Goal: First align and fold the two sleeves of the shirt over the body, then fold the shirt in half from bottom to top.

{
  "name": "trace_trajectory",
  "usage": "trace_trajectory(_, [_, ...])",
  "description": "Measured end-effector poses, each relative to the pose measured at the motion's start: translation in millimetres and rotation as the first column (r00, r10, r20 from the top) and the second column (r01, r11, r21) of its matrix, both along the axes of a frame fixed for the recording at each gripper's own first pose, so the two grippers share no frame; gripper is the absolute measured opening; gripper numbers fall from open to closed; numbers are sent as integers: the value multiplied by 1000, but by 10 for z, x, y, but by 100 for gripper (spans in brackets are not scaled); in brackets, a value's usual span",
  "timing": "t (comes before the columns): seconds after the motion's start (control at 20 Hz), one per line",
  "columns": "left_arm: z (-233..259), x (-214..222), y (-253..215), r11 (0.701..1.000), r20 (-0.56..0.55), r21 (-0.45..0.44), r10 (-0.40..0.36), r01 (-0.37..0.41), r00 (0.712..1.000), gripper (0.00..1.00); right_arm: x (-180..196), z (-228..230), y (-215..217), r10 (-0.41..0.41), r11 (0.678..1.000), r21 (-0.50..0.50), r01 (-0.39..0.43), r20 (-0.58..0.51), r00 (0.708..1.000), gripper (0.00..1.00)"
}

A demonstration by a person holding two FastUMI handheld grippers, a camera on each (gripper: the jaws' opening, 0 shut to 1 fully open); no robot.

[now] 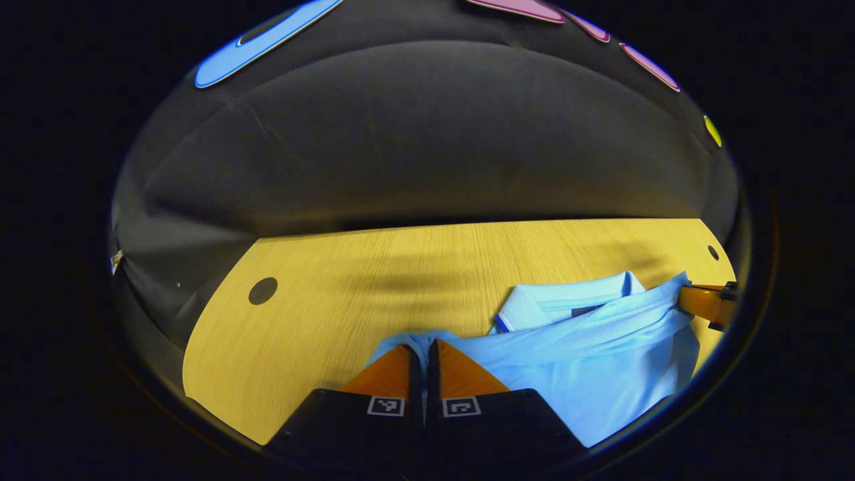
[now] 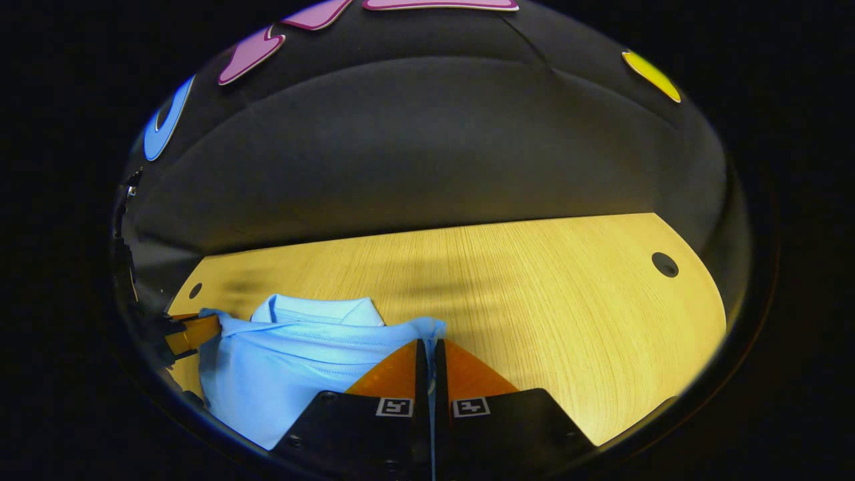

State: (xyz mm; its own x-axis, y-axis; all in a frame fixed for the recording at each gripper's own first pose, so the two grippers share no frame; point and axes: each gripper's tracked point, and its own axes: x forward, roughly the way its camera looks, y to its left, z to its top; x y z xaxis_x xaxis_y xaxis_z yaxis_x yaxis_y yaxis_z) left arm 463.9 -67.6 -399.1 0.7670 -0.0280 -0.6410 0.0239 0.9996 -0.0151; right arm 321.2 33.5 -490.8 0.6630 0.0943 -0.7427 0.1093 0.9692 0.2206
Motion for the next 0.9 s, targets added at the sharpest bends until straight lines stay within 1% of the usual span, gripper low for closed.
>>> trace_trajectory(0.05, [-35,-12,-14,1000,-13,-2,-5,5,1000,7,-15,-7,-12,0,1000,-5,0,-4,1000,7])
trace_trajectory(0.1, [-73,-20,-19,1000,-23,-1,-8,8,1000,7,-13,-30,-16,1,1000,-13,-2,-5,1000,12])
trace_trajectory(0.15, [-93,-19,-27,1000,-28,-5,-11,11,1000,7,-10,-26,-33,2,1000,-22,-2,-4,1000,13])
trace_trajectory(0.2, [-106,-13,-34,1000,-27,-7,-9,9,1000,6,-8,-35,-42,4,1000,-29,-4,-4,1000,19])
trace_trajectory(0.25, [-99,4,-30,1000,-21,-13,-11,10,1000,14,-19,-39,-46,5,999,-33,-5,-5,1000,22])
trace_trajectory(0.35, [-107,13,-22,1000,-18,-10,-9,8,1000,18,-28,-56,-56,5,999,-43,-6,-8,1000,26])
trace_trajectory(0.4, [-105,3,-5,1000,-17,-6,-7,6,1000,25,-24,-53,-66,5,999,-49,-5,-7,1000,31])
trace_trajectory(0.45, [-93,6,2,1000,-15,-4,-5,5,1000,32,-23,-57,-65,6,999,-53,-6,-6,1000,33])
trace_trajectory(0.5, [-95,15,-2,1000,-11,-8,-5,5,1000,35,-29,-51,-65,6,998,-55,-6,-5,1000,31])
trace_trajectory(0.55, [-70,12,-9,1000,-11,-14,-5,5,1000,37,-30,-41,-74,9,999,-53,-9,-4,1000,31])
trace_trajectory(0.6, [-84,5,-22,1000,-11,-24,-8,7,1000,53,-29,-47,-64,10,998,-54,-10,-7,1000,50])
trace_trajectory(0.65, [-84,-7,-27,1000,-14,-27,-8,8,1000,60,-49,-51,-82,9,998,-61,-10,-8,1000,51])
trace_trajectory(0.7, [-84,-8,0,1000,-14,-19,-4,3,1000,73,-47,-42,-88,10,998,-63,-11,-7,1000,67])
trace_trajectory(0.75, [-81,-3,17,1000,-15,-16,-2,2,1000,77,-50,-22,-94,9,998,-64,-10,-4,1000,70])
trace_trajectory(0.8, [-68,-14,11,1000,-14,-17,1,-1,1000,83,-33,-3,-84,11,998,-60,-11,2,1000,87])
trace_trajectory(0.9, [-27,-28,9,1000,-6,-23,4,-4,1000,90,-32,80,-86,16,998,-63,-15,19,1000,90])
